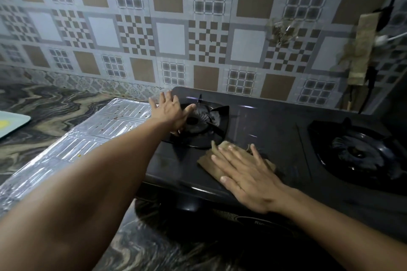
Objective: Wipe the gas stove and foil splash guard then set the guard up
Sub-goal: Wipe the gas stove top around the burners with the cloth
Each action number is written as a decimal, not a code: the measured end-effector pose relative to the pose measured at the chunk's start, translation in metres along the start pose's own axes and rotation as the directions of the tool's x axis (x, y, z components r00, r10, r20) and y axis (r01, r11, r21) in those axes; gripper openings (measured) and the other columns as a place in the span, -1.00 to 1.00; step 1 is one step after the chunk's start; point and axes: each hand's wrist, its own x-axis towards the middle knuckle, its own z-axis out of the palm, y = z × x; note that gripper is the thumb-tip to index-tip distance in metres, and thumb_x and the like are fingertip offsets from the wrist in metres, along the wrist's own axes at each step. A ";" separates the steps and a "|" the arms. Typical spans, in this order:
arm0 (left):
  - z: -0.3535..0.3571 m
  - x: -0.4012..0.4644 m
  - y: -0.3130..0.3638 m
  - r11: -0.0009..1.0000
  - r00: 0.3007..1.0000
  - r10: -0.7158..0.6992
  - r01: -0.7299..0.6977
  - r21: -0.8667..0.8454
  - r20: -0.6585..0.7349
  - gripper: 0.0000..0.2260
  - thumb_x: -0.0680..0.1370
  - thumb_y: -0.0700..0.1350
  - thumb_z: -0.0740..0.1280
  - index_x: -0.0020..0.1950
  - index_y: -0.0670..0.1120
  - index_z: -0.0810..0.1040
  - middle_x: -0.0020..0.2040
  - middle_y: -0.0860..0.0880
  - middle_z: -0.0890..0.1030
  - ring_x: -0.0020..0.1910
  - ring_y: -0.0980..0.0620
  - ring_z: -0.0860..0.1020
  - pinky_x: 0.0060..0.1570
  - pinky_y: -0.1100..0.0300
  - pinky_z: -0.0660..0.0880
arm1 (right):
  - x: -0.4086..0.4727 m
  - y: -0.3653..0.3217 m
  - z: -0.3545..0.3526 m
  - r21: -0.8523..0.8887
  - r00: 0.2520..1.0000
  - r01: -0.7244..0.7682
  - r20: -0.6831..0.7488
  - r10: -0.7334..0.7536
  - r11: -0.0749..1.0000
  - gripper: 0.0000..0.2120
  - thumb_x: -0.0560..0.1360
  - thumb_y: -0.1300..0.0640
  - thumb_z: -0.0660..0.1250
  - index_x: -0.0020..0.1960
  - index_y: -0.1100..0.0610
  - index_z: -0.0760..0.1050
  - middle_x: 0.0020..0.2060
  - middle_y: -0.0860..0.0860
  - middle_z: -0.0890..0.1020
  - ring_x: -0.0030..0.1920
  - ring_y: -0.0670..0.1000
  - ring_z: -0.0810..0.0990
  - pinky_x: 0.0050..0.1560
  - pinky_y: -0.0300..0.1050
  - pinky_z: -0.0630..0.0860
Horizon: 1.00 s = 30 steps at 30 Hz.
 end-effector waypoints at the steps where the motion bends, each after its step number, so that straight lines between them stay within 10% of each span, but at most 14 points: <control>1: 0.000 -0.003 -0.007 1.000 0.999 -0.008 0.008 -0.026 -0.034 -0.29 0.55 0.34 -0.02 0.46 -0.18 0.29 0.54 -0.18 0.14 0.55 -0.15 0.03 0.45 -0.29 -0.09 | 0.000 -0.009 0.003 -0.008 1.000 0.005 -0.005 -0.005 1.000 -0.31 0.46 -0.24 -0.36 0.58 -0.12 -0.19 0.56 -0.14 -0.23 0.53 -0.11 -0.33 0.46 0.21 -0.41; 12: -0.021 -0.045 -0.054 0.982 0.982 -0.090 0.059 -0.179 -0.167 -0.78 0.50 -0.03 0.36 0.00 -0.14 0.68 -0.04 -0.22 0.65 -0.01 -0.22 0.59 -0.09 0.06 0.50 | 0.022 -0.063 0.008 -0.102 0.998 0.029 -0.058 -0.035 0.994 -0.39 0.57 -0.21 -0.22 0.59 -0.06 -0.08 0.59 -0.06 -0.04 0.57 -0.05 -0.13 0.47 0.08 -0.17; 22: -0.010 -0.059 -0.089 0.887 0.990 -0.127 0.082 -0.455 -0.069 -0.77 0.48 -0.22 0.26 0.05 -0.17 0.65 0.05 -0.24 0.65 0.07 -0.23 0.59 0.11 0.01 0.53 | 0.048 -0.081 0.008 -0.097 0.990 0.137 -0.016 -0.140 0.986 -0.34 0.55 -0.20 -0.22 0.59 0.01 -0.18 0.58 0.00 -0.16 0.57 -0.01 -0.19 0.52 -0.09 -0.27; 26: -0.014 -0.077 -0.119 0.769 0.917 -0.341 0.400 -0.499 0.209 -0.82 0.47 -0.27 0.18 -0.08 -0.32 0.53 -0.03 -0.32 0.59 -0.01 -0.29 0.60 -0.09 0.01 0.52 | 0.086 -0.100 0.011 -0.109 0.978 0.206 -0.015 -0.208 0.973 -0.28 0.50 -0.23 -0.30 0.59 0.04 -0.18 0.58 0.03 -0.15 0.57 0.03 -0.17 0.54 -0.06 -0.24; 30: -0.008 -0.102 -0.153 0.465 0.749 -0.156 0.631 -0.621 0.644 -0.77 0.52 -0.34 0.03 -0.16 -0.27 0.46 -0.21 -0.24 0.56 -0.19 -0.18 0.59 0.00 -0.25 0.53 | 0.109 -0.115 0.010 -0.102 0.974 0.226 -0.001 -0.227 0.969 -0.33 0.56 -0.22 -0.25 0.59 0.06 -0.19 0.58 0.03 -0.18 0.57 0.03 -0.18 0.54 -0.05 -0.24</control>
